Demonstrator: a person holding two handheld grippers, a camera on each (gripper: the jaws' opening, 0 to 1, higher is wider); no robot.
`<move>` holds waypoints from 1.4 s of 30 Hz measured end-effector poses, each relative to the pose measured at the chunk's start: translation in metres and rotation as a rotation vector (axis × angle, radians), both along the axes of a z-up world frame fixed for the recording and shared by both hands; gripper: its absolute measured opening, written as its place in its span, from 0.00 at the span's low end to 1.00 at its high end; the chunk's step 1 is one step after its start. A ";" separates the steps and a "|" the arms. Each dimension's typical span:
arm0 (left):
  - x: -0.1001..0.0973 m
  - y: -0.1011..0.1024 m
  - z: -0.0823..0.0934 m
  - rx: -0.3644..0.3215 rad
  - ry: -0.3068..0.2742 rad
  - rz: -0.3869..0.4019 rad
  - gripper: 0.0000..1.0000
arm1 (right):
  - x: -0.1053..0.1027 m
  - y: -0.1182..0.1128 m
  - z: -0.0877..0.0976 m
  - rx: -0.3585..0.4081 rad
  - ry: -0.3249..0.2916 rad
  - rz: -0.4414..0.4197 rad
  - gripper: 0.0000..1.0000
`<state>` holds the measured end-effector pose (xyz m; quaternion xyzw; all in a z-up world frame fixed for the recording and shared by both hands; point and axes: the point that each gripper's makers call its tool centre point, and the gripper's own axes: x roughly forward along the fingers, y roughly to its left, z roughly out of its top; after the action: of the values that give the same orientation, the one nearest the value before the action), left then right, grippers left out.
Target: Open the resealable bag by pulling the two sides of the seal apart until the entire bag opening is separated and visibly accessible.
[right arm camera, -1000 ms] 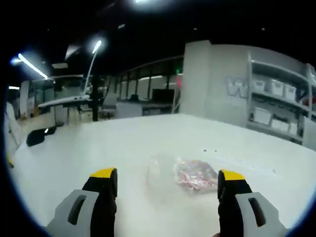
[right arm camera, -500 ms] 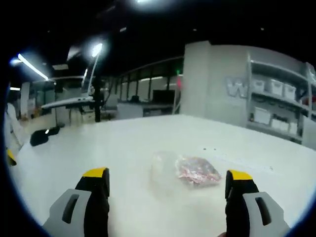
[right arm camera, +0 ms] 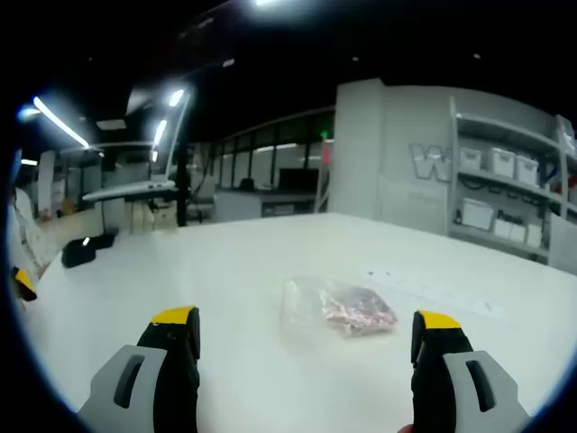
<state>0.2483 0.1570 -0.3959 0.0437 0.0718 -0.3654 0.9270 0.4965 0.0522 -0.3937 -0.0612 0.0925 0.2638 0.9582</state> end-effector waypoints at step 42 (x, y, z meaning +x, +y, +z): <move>-0.001 -0.002 -0.002 0.010 0.003 -0.005 0.97 | -0.003 -0.032 -0.005 0.049 0.021 -0.027 0.98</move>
<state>0.2473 0.1546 -0.3978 0.0479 0.0751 -0.3673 0.9258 0.4930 0.0204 -0.3988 -0.0337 0.0971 0.2539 0.9618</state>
